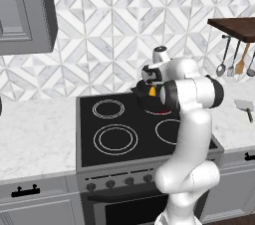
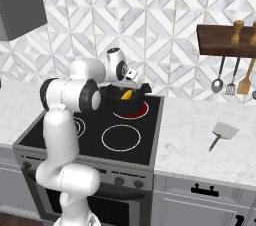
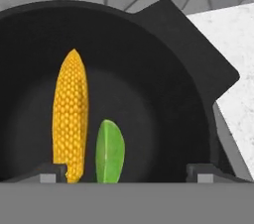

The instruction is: Put the lemon wedge and corn in the pot. Retrieve the spatula and lightly stir the vegetables in the pot.

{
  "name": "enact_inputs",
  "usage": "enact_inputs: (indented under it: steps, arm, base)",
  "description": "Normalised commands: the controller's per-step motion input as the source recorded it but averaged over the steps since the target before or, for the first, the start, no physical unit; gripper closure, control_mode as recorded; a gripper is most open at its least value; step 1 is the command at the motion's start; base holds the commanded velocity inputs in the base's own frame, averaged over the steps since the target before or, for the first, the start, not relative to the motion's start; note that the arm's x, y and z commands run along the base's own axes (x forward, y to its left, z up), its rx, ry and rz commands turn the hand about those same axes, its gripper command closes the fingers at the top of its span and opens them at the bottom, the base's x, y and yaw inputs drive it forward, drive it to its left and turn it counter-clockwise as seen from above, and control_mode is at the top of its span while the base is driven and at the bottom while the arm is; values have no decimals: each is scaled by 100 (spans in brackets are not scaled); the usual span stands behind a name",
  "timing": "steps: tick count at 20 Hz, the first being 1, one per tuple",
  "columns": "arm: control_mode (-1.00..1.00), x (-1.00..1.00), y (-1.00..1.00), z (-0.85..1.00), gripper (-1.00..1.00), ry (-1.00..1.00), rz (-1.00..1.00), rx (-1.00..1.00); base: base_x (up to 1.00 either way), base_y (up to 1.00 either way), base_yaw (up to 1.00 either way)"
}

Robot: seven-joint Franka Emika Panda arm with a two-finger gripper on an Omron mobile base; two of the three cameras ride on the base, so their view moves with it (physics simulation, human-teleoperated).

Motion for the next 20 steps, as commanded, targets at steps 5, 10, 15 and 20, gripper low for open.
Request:
enact_inputs:
  steps: [5, 10, 15, 20]
  arm:
    - [-100, -54, -31, 72, -100, -4, -2, 8]
    - [-100, -82, -57, 60, -100, -1, -10, 19]
    - [-100, -74, -71, 20, -100, 3, -29, 25]
    - [-100, -54, -69, -3, -100, 13, -42, 25]
  base:
    - [0, 0, 0]
    - [0, 0, 0]
    - [0, 0, 0]
    - [0, 0, 0]
